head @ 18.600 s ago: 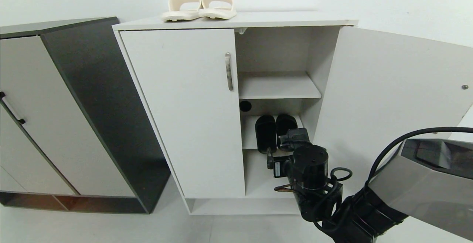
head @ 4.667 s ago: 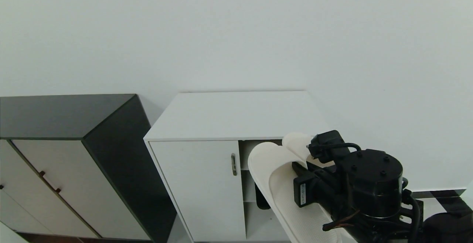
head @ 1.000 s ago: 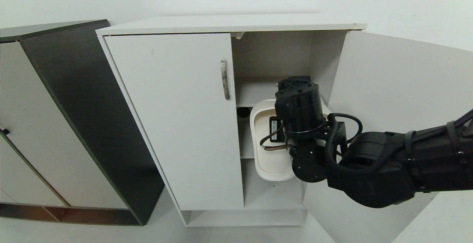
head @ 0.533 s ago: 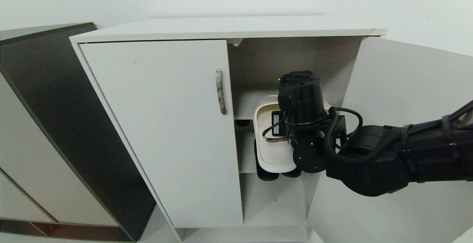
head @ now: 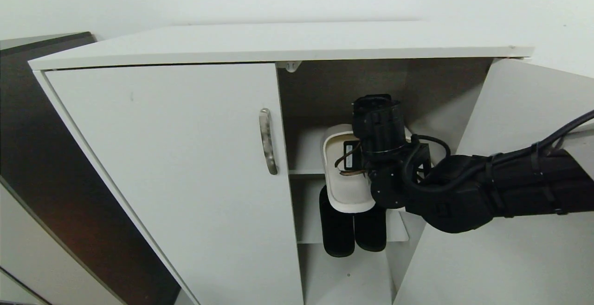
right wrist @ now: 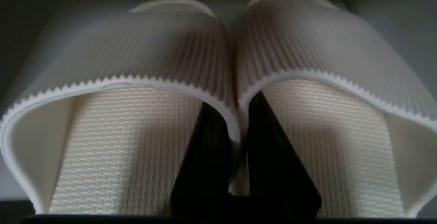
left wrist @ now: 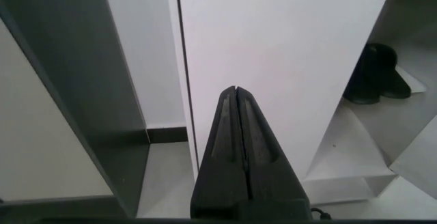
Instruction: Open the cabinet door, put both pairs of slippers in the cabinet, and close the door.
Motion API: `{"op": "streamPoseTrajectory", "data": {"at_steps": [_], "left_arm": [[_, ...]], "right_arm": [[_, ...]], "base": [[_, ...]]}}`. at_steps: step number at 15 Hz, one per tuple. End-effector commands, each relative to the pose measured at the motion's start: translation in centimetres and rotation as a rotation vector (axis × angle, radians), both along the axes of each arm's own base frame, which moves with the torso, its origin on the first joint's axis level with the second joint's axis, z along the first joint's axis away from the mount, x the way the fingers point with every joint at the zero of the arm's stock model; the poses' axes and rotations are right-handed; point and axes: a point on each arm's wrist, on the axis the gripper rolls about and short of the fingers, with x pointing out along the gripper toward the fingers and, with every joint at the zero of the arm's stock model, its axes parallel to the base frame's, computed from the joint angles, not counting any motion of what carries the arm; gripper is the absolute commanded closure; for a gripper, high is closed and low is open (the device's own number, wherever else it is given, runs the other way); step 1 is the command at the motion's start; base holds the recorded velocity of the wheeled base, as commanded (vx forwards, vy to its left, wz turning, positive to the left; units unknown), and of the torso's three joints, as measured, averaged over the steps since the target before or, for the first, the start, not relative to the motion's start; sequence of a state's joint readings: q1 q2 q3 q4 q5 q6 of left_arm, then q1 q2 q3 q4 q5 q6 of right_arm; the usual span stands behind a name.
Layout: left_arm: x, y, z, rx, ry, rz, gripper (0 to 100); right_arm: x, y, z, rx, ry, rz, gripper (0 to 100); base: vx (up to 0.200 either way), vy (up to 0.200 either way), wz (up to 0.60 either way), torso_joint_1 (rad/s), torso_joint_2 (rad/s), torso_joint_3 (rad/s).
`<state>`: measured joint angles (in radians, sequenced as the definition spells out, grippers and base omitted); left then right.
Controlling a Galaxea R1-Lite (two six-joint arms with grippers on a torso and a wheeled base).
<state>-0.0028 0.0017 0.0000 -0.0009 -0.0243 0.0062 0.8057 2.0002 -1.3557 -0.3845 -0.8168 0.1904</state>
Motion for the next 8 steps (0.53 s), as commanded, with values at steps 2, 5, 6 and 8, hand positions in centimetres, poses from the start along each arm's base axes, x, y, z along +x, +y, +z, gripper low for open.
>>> {"op": "streamPoseTrajectory", "data": {"at_steps": [2, 5, 6, 8], "left_arm": [[0.0, 0.0, 0.0, 0.0, -0.001, -0.001, 100], [0.0, 0.0, 0.0, 0.0, -0.001, -0.001, 100], [0.0, 0.0, 0.0, 0.0, -0.001, -0.001, 100], [0.0, 0.0, 0.0, -0.002, -0.001, 0.001, 100]], "right_arm": [[2.7, 0.4, -0.5, 0.014, -0.009, -0.023, 100], [4.8, 0.7, 0.0, 0.014, -0.028, -0.03, 100], [5.2, 0.8, 0.3, 0.014, -0.031, -0.034, 100], [5.7, 0.9, 1.2, 0.002, -0.017, -0.037, 100]], "base": [[0.0, 0.0, 0.0, 0.0, 0.0, 0.0], [0.0, 0.0, 0.0, 0.0, 0.0, 0.0], [0.0, 0.0, 0.0, 0.0, 0.0, 0.0], [0.0, 0.0, 0.0, 0.0, 0.0, 0.0]]}}
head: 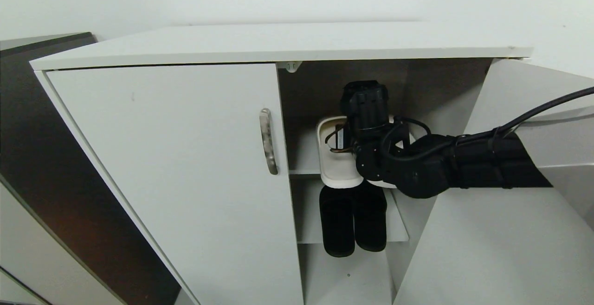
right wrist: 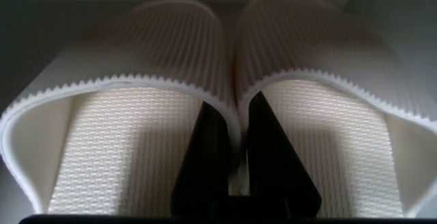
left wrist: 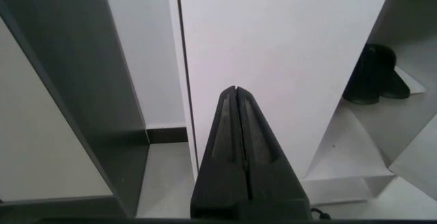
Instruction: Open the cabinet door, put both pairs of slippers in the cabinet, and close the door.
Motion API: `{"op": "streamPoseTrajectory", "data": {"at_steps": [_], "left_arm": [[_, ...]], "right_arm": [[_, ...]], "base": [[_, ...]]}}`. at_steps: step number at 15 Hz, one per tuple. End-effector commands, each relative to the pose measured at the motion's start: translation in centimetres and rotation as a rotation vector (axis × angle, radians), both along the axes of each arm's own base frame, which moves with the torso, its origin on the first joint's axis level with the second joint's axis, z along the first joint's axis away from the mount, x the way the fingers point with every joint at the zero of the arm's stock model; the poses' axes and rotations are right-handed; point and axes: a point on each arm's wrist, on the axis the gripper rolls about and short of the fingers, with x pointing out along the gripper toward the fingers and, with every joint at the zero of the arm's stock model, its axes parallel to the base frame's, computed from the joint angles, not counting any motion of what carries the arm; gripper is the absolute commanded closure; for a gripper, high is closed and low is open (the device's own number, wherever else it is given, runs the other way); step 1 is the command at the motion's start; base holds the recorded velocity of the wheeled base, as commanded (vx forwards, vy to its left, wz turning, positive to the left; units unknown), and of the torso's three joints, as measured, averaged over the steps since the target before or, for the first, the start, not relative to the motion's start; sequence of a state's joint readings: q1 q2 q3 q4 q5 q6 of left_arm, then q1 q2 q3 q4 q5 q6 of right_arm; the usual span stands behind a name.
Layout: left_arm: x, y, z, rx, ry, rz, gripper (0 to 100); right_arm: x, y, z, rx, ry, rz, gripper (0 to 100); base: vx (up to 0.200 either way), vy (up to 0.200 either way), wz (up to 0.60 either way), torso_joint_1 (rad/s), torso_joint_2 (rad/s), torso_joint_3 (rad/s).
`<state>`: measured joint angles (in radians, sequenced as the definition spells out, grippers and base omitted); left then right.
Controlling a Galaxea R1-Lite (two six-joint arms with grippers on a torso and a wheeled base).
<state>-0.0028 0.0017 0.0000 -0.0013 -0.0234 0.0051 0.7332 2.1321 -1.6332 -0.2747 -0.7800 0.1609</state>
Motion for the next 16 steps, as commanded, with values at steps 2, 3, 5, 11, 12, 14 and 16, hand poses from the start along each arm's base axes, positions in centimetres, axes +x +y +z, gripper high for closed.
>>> {"op": "streamPoseTrajectory", "data": {"at_steps": [2, 3, 5, 11, 12, 14, 16], "left_arm": [[0.0, 0.0, 0.0, -0.001, 0.0, 0.0, 100], [0.0, 0.0, 0.0, -0.002, 0.0, 0.0, 100], [0.0, 0.0, 0.0, -0.002, 0.0, 0.0, 100], [0.0, 0.0, 0.0, -0.002, 0.0, 0.0, 100], [0.0, 0.0, 0.0, -0.002, 0.0, 0.0, 100], [0.0, 0.0, 0.0, -0.002, 0.0, 0.0, 100], [0.0, 0.0, 0.0, -0.002, 0.0, 0.0, 100]], "right_arm": [[1.4, 0.5, 0.5, -0.001, 0.002, -0.01, 100], [1.8, 0.4, 0.6, 0.004, -0.003, -0.018, 100], [2.3, 0.5, 0.1, 0.001, 0.0, -0.024, 100], [2.7, 0.4, -0.4, -0.006, 0.008, -0.028, 100], [2.7, 0.4, -0.5, -0.007, 0.01, -0.028, 100], [2.7, 0.4, -0.5, -0.002, 0.009, -0.029, 0], [2.2, 0.4, 0.2, 0.006, -0.001, -0.031, 0]], "base": [[0.0, 0.0, 0.0, 0.0, 0.0, 0.0], [0.0, 0.0, 0.0, 0.0, 0.0, 0.0], [0.0, 0.0, 0.0, 0.0, 0.0, 0.0], [0.0, 0.0, 0.0, 0.0, 0.0, 0.0], [0.0, 0.0, 0.0, 0.0, 0.0, 0.0], [0.0, 0.0, 0.0, 0.0, 0.0, 0.0], [0.0, 0.0, 0.0, 0.0, 0.0, 0.0]]}}
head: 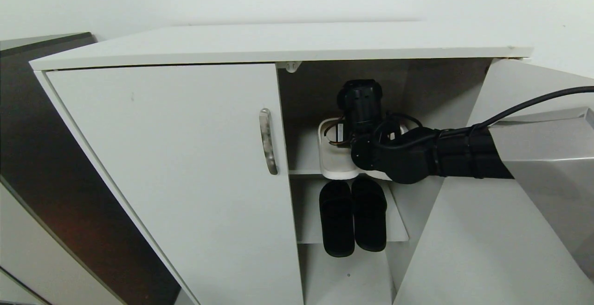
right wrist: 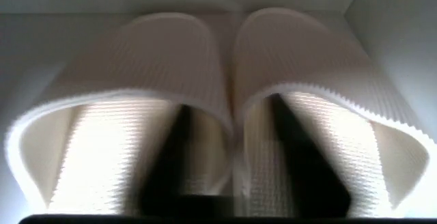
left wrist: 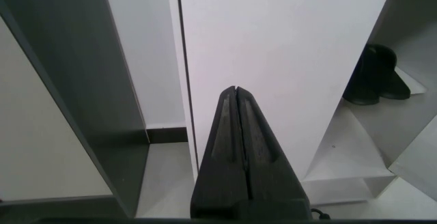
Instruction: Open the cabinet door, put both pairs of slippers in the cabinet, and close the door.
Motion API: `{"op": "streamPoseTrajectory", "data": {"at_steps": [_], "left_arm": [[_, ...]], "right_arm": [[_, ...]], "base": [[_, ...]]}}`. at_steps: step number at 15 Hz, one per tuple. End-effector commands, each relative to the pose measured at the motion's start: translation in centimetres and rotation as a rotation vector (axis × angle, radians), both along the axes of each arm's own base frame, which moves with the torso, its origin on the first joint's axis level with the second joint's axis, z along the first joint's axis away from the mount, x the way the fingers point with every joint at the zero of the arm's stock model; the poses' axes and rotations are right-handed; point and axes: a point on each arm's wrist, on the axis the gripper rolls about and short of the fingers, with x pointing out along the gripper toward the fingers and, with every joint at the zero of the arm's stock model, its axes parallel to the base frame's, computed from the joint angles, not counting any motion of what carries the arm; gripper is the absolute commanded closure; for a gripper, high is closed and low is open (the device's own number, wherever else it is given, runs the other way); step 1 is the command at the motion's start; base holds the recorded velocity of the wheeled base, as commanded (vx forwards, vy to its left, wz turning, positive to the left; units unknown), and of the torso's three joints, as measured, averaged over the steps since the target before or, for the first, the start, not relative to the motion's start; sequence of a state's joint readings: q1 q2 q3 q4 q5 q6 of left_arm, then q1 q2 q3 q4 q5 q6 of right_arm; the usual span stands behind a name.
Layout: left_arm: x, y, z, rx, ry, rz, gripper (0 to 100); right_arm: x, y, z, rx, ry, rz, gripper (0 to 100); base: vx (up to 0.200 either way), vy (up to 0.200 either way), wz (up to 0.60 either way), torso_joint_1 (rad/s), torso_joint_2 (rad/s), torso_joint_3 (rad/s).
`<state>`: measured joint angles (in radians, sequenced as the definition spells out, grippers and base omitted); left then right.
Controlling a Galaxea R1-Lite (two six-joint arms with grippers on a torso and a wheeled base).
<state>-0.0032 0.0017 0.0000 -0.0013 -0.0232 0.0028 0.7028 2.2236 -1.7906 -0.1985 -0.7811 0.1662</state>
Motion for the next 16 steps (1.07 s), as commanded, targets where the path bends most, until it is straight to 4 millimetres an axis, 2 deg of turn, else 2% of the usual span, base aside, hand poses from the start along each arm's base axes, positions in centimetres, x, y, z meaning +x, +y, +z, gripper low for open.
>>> {"op": "streamPoseTrajectory", "data": {"at_steps": [1, 2, 5, 6, 8, 9, 10, 12, 14, 16], "left_arm": [[0.0, 0.0, 0.0, 0.0, 0.0, 0.0, 100], [0.0, 0.0, 0.0, 0.0, 0.0, 0.0, 100], [0.0, 0.0, 0.0, 0.0, 0.0, 0.0, 100], [0.0, 0.0, 0.0, 0.0, 0.0, 0.0, 100], [0.0, 0.0, 0.0, 0.0, 0.0, 0.0, 100], [0.0, 0.0, 0.0, 0.0, 0.0, 0.0, 100], [0.0, 0.0, 0.0, 0.0, 0.0, 0.0, 100], [0.0, 0.0, 0.0, 0.002, 0.0, -0.001, 100], [0.0, 0.0, 0.0, 0.003, -0.001, -0.001, 100], [0.0, 0.0, 0.0, 0.003, -0.001, -0.001, 100]], "right_arm": [[-0.9, -0.1, 1.0, 0.011, -0.013, 0.006, 0], [-1.8, -0.2, 1.5, 0.011, -0.013, 0.015, 0], [-6.0, -0.1, 3.2, 0.026, -0.017, 0.072, 0], [-8.5, -0.2, 3.7, 0.029, -0.018, 0.106, 0], [-12.3, -0.6, 3.6, 0.039, -0.024, 0.174, 0], [-13.1, -0.8, 3.4, 0.045, -0.029, 0.189, 0], [-15.1, -1.4, 2.5, 0.045, -0.03, 0.223, 100], [-17.9, -3.1, 0.9, 0.046, -0.029, 0.269, 100], [-19.7, -4.4, 1.0, 0.062, -0.039, 0.304, 100], [-19.9, -4.3, 0.9, 0.059, -0.035, 0.312, 100]], "base": [[0.0, 0.0, 0.0, 0.0, 0.0, 0.0], [0.0, 0.0, 0.0, 0.0, 0.0, 0.0], [0.0, 0.0, 0.0, 0.0, 0.0, 0.0], [0.0, 0.0, 0.0, 0.0, 0.0, 0.0], [0.0, 0.0, 0.0, 0.0, 0.0, 0.0], [0.0, 0.0, 0.0, 0.0, 0.0, 0.0], [0.0, 0.0, 0.0, 0.0, 0.0, 0.0], [0.0, 0.0, 0.0, 0.0, 0.0, 0.0], [0.0, 0.0, 0.0, 0.0, 0.0, 0.0], [0.0, 0.0, 0.0, 0.0, 0.0, 0.0]]}}
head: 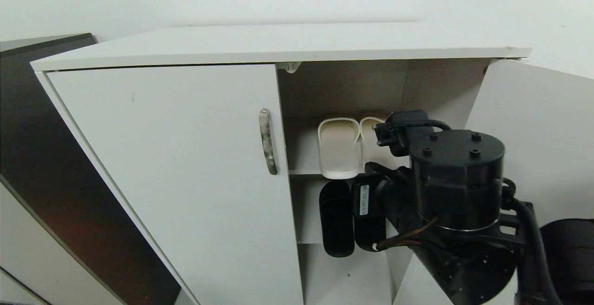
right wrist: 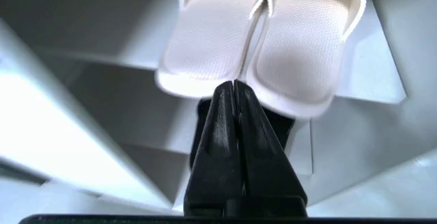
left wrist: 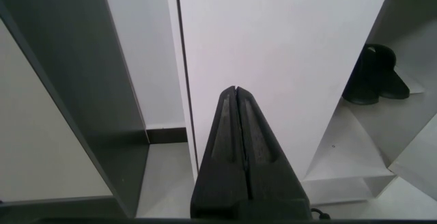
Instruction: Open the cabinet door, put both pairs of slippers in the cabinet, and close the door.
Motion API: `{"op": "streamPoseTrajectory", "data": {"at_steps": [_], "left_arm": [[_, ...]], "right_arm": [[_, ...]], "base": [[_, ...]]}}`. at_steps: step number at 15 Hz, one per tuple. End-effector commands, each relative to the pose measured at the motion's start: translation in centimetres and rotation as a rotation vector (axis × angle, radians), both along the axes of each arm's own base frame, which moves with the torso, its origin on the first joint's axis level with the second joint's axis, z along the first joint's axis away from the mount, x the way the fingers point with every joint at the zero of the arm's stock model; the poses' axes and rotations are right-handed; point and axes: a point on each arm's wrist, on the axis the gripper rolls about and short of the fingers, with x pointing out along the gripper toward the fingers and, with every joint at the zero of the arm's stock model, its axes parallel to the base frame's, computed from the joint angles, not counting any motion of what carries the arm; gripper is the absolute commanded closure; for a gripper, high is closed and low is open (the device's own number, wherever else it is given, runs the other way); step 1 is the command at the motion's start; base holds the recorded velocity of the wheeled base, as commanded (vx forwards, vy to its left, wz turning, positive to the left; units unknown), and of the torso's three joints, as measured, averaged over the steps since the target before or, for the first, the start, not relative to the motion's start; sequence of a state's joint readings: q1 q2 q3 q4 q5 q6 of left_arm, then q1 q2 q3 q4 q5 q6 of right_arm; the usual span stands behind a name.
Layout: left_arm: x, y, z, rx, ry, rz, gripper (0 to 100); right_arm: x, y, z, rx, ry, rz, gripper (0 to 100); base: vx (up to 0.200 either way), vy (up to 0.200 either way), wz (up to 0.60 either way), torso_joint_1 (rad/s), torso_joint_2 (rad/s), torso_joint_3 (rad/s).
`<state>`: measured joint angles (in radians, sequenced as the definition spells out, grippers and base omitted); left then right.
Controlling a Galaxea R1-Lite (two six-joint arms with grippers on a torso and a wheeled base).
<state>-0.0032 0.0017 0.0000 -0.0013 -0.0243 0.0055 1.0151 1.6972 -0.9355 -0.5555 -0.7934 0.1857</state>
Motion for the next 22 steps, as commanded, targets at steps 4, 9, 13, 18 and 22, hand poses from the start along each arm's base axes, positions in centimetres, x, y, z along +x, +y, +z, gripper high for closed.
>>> {"op": "streamPoseTrajectory", "data": {"at_steps": [4, 9, 13, 18, 22], "left_arm": [[0.0, 0.0, 0.0, -0.001, 0.0, 0.001, 100], [0.0, 0.0, 0.0, -0.001, 0.0, 0.001, 100], [0.0, 0.0, 0.0, -0.002, 0.0, 0.001, 100], [0.0, 0.0, 0.0, -0.004, 0.0, 0.001, 100], [0.0, 0.0, 0.0, -0.002, 0.0, 0.001, 100]], "right_arm": [[-0.6, -0.1, -0.8, -0.017, 0.018, 0.015, 100], [-0.6, 0.0, -0.9, -0.014, 0.018, 0.011, 100], [-0.5, 0.0, -1.2, -0.026, 0.026, 0.014, 100], [0.6, -0.3, -2.0, -0.023, 0.037, -0.024, 100], [0.7, -0.5, -2.3, -0.035, 0.044, -0.03, 100]], "base": [[0.0, 0.0, 0.0, 0.0, 0.0, 0.0], [-0.08, 0.0, 0.0, -0.001, 0.0, 0.001], [-0.2, 0.0, 0.0, 0.005, 0.0, 0.004], [-0.2, 0.0, 0.0, 0.002, 0.01, 0.0], [-0.2, 0.0, 0.0, 0.001, 0.0, 0.0]]}}
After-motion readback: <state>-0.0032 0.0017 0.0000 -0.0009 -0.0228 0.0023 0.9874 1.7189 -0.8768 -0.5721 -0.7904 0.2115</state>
